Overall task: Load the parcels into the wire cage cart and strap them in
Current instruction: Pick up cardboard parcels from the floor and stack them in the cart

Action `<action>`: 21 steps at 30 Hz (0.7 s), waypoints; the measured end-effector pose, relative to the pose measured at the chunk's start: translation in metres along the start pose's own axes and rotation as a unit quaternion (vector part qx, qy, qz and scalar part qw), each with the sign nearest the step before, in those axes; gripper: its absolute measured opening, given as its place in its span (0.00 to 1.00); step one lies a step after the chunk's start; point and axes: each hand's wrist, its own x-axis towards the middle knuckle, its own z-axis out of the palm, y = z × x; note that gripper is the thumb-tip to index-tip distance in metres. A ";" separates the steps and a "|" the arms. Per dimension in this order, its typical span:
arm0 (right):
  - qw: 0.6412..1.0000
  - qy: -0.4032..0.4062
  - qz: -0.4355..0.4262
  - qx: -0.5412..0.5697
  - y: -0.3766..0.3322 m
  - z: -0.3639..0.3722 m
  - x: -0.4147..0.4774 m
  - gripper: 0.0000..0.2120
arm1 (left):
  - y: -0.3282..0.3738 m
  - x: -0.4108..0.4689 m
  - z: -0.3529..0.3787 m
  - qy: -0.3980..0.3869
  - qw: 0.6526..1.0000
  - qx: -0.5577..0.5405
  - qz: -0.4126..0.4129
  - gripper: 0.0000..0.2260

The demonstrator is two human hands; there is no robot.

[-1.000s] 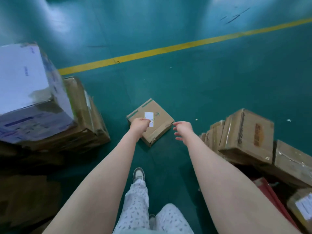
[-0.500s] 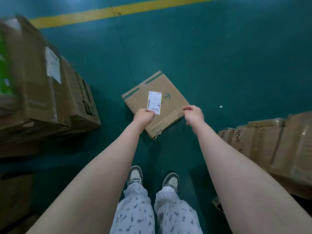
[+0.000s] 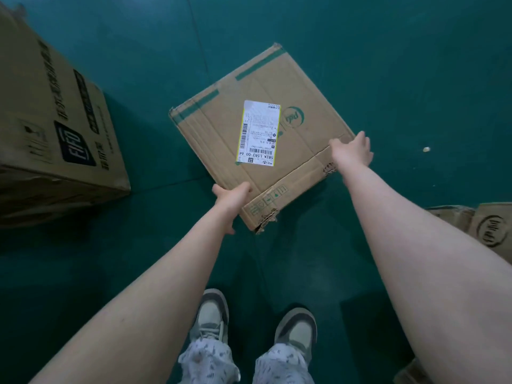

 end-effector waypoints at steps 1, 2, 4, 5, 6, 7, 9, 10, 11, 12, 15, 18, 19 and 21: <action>0.999 -0.017 0.015 0.023 0.000 0.004 0.003 0.34 | 0.000 0.001 0.005 -0.009 0.999 -0.039 0.006 0.36; 0.998 -0.029 0.023 0.047 -0.001 0.005 0.006 0.36 | 0.000 -0.001 0.009 -0.012 0.997 -0.076 0.016 0.37; 0.997 -0.037 0.032 0.067 -0.002 0.004 0.005 0.38 | -0.002 -0.005 0.013 -0.009 0.994 -0.103 0.040 0.38; 0.997 -0.037 0.036 0.063 -0.003 -0.001 0.002 0.38 | 0.000 -0.010 0.012 -0.004 0.994 -0.101 0.049 0.40; 0.997 -0.033 0.035 0.055 -0.003 -0.005 -0.003 0.37 | 0.003 -0.015 0.010 -0.001 0.993 -0.100 0.056 0.41; 0.998 -0.026 0.030 0.050 -0.002 -0.009 -0.006 0.36 | 0.006 -0.020 0.007 0.004 0.993 -0.102 0.063 0.41; 0.998 -0.007 0.017 0.054 -0.003 -0.025 -0.017 0.32 | 0.016 -0.038 0.000 0.007 0.991 -0.116 0.067 0.42; 0.998 -0.001 0.013 0.056 -0.005 -0.036 -0.026 0.30 | 0.023 -0.052 -0.004 0.012 0.990 -0.119 0.072 0.41; 0.998 0.002 0.012 0.058 -0.007 -0.047 -0.035 0.29 | 0.030 -0.066 -0.006 0.017 0.990 -0.122 0.076 0.40; 0.998 0.005 0.013 0.066 -0.010 -0.059 -0.043 0.28 | 0.037 -0.080 -0.007 0.020 0.989 -0.124 0.079 0.39; 0.995 0.020 0.016 0.101 -0.024 -0.105 -0.073 0.27 | 0.061 -0.128 -0.012 0.018 0.988 -0.120 0.096 0.35; 0.989 0.037 0.031 0.138 -0.039 -0.156 -0.101 0.27 | 0.086 -0.185 -0.015 0.018 0.986 -0.093 0.135 0.33; 0.987 0.042 0.032 0.150 -0.043 -0.173 -0.113 0.27 | 0.094 -0.206 -0.017 0.018 0.986 -0.085 0.144 0.33; 0.982 0.047 0.038 0.177 -0.051 -0.208 -0.138 0.27 | 0.107 -0.251 -0.020 0.012 0.985 -0.070 0.159 0.32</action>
